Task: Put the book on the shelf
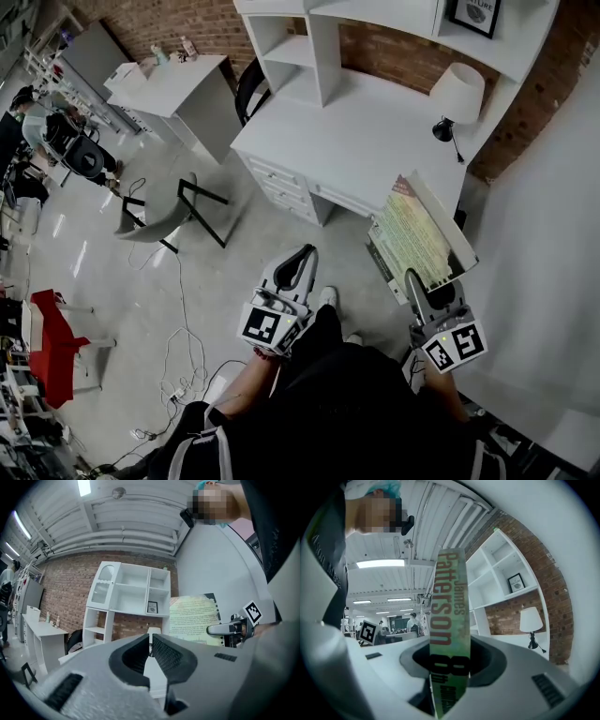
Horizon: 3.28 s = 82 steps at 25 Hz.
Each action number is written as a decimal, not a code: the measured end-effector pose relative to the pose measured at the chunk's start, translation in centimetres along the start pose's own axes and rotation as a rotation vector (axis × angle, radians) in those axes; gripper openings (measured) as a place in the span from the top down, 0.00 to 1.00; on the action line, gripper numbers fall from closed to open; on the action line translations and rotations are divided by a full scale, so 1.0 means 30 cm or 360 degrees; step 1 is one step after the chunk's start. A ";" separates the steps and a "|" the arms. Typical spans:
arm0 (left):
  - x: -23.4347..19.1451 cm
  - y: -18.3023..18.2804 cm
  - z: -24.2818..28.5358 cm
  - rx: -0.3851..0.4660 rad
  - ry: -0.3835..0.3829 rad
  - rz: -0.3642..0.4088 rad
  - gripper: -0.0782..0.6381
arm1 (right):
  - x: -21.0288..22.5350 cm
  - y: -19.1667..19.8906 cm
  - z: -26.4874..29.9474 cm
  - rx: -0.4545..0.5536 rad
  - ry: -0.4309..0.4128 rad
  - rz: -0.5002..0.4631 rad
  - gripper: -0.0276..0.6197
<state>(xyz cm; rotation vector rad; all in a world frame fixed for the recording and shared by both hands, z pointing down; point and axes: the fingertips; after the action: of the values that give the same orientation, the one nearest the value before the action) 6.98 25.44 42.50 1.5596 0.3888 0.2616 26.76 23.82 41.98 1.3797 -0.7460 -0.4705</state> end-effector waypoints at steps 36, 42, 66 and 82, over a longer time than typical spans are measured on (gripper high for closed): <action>-0.592 0.015 0.256 -0.0026 0.0087 -0.0120 0.84 | 0.057 0.017 0.545 -0.0096 0.0209 0.0084 0.71; -0.586 0.009 0.265 -0.0043 0.0102 -0.0075 0.84 | 0.075 0.041 0.538 -0.0075 0.0211 0.0106 0.71; -0.783 -0.023 0.520 -0.0066 0.0058 -0.0008 0.84 | 0.233 -0.014 0.885 -0.0054 0.0074 0.0145 0.71; -0.988 -0.146 1.002 -0.0035 0.0037 0.0048 0.84 | 0.550 -0.234 1.273 0.0059 -0.0008 0.0098 0.71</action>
<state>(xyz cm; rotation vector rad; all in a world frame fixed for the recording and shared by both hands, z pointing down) -8.37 -14.00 39.46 1.5429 0.3800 0.3066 11.80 -15.53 39.15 1.3862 -0.8025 -0.4138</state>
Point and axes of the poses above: the fingertips, and each gripper's own axes: z forward along the fingers, x to its right, y out of its underside, and after that the axes turned 3 degrees about y, right-handed
